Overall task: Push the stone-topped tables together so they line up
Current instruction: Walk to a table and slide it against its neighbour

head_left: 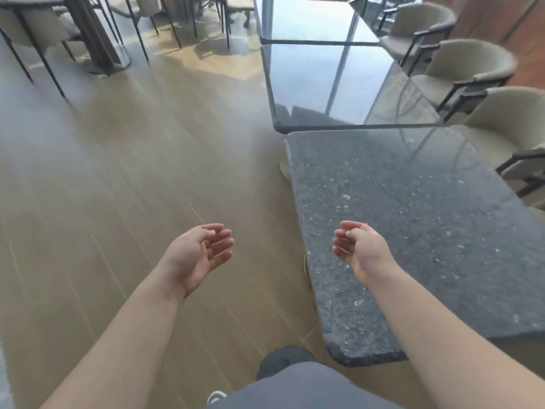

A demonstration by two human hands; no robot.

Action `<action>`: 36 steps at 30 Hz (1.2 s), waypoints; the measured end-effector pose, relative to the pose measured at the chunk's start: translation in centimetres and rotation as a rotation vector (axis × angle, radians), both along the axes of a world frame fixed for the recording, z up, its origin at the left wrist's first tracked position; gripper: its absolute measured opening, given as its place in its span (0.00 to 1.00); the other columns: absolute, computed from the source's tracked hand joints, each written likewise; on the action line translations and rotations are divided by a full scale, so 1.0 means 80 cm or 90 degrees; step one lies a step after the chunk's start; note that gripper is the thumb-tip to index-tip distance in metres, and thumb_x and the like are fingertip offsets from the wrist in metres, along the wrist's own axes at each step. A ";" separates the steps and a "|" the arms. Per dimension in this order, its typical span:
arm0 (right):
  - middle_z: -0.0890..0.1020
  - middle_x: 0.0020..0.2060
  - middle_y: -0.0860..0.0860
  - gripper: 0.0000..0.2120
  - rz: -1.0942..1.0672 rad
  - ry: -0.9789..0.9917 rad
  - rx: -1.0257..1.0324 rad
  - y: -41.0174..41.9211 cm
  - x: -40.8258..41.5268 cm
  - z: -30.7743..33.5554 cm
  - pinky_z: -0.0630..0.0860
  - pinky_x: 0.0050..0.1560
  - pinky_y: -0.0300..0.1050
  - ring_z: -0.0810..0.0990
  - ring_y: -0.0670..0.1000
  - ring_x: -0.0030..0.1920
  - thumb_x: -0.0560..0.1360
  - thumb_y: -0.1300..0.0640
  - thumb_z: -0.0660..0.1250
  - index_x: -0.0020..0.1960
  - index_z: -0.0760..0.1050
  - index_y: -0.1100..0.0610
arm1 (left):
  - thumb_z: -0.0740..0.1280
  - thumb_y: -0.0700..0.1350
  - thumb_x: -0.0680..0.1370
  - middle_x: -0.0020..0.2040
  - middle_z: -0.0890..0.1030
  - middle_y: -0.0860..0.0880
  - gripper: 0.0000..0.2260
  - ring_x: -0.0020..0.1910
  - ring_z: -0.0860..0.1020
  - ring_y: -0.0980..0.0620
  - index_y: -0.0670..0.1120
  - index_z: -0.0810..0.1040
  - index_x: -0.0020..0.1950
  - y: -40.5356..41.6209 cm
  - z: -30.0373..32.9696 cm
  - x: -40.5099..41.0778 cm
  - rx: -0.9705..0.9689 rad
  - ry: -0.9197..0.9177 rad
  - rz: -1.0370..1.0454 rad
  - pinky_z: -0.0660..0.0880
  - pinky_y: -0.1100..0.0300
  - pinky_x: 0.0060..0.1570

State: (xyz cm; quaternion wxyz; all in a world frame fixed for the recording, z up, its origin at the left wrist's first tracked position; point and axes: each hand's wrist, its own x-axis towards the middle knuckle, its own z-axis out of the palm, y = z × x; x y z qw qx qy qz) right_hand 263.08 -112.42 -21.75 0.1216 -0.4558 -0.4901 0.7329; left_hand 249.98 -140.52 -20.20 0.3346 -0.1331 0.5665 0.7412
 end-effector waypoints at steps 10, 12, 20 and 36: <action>0.80 0.38 0.54 0.12 -0.194 0.023 -0.034 0.006 -0.101 -0.023 0.78 0.44 0.49 0.78 0.53 0.39 0.80 0.68 0.55 0.51 0.76 0.59 | 0.54 0.37 0.83 0.50 0.81 0.42 0.11 0.50 0.80 0.44 0.40 0.76 0.54 0.099 -0.016 -0.195 -0.039 0.009 -0.203 0.77 0.50 0.49; 0.80 0.38 0.54 0.12 -0.218 0.019 -0.041 0.018 -0.142 -0.042 0.78 0.43 0.48 0.78 0.53 0.38 0.80 0.68 0.54 0.51 0.75 0.59 | 0.55 0.36 0.82 0.50 0.81 0.42 0.11 0.50 0.81 0.43 0.40 0.76 0.54 0.133 -0.027 -0.240 -0.072 0.034 -0.247 0.77 0.50 0.49; 0.79 0.38 0.54 0.12 -0.216 -0.071 -0.079 0.067 -0.330 -0.096 0.76 0.39 0.45 0.77 0.51 0.36 0.80 0.69 0.53 0.52 0.73 0.59 | 0.55 0.33 0.81 0.48 0.81 0.44 0.11 0.45 0.81 0.46 0.44 0.75 0.52 0.268 -0.070 -0.431 -0.242 0.126 -0.407 0.78 0.53 0.46; 0.80 0.39 0.54 0.13 -0.684 -0.145 -0.228 0.054 -0.519 -0.165 0.78 0.41 0.45 0.78 0.51 0.37 0.79 0.68 0.53 0.49 0.75 0.57 | 0.59 0.39 0.81 0.48 0.81 0.46 0.13 0.47 0.82 0.48 0.42 0.74 0.64 0.449 -0.204 -0.679 -0.295 -0.017 -0.752 0.77 0.53 0.41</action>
